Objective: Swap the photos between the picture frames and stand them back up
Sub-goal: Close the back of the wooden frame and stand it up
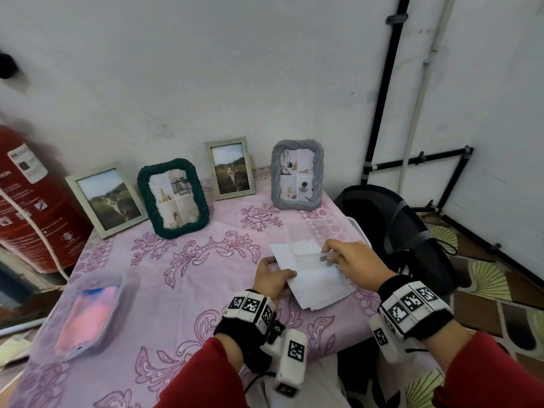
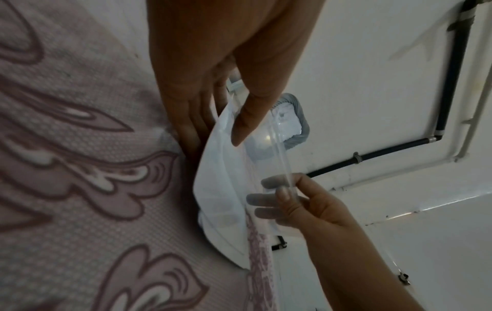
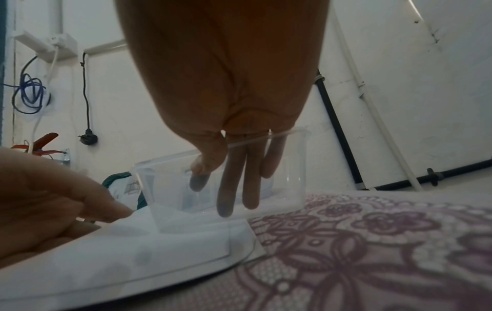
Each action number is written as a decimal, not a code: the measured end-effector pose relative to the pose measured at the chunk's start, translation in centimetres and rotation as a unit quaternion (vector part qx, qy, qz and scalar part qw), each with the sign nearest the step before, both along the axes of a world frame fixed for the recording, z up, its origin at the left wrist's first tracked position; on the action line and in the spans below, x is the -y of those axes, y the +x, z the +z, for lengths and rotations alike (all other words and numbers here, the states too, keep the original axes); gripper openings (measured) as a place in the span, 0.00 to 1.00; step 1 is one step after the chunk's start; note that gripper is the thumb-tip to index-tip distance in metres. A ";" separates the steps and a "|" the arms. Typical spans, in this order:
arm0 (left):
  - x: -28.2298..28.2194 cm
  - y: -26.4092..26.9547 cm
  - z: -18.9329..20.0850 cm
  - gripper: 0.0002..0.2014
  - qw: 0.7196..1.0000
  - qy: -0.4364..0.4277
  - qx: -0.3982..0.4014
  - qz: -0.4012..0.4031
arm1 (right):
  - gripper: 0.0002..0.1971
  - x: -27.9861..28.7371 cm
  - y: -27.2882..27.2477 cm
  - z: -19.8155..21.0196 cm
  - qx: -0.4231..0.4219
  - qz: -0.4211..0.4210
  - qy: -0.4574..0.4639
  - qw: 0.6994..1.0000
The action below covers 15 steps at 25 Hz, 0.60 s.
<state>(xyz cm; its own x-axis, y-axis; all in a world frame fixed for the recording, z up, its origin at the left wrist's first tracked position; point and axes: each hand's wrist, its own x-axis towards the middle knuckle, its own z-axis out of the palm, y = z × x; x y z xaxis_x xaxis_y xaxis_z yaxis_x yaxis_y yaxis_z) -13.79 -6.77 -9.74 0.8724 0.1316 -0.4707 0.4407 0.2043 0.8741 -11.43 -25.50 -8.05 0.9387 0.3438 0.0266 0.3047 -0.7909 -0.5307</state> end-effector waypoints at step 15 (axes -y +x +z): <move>-7.8 -0.1 1.2 0.23 0.989 0.106 0.092 0.039 | 0.05 0.0 -0.1 0.2 -0.012 0.014 0.006 1.000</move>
<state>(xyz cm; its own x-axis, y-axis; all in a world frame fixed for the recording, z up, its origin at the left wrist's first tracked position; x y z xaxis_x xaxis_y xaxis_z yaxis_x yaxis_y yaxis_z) -13.87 0.98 -8.51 0.9245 0.2800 -0.2586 0.2597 0.0336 0.9651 -11.57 -25.47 -7.84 0.9291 0.3698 0.0086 0.3138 -0.7758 -0.5474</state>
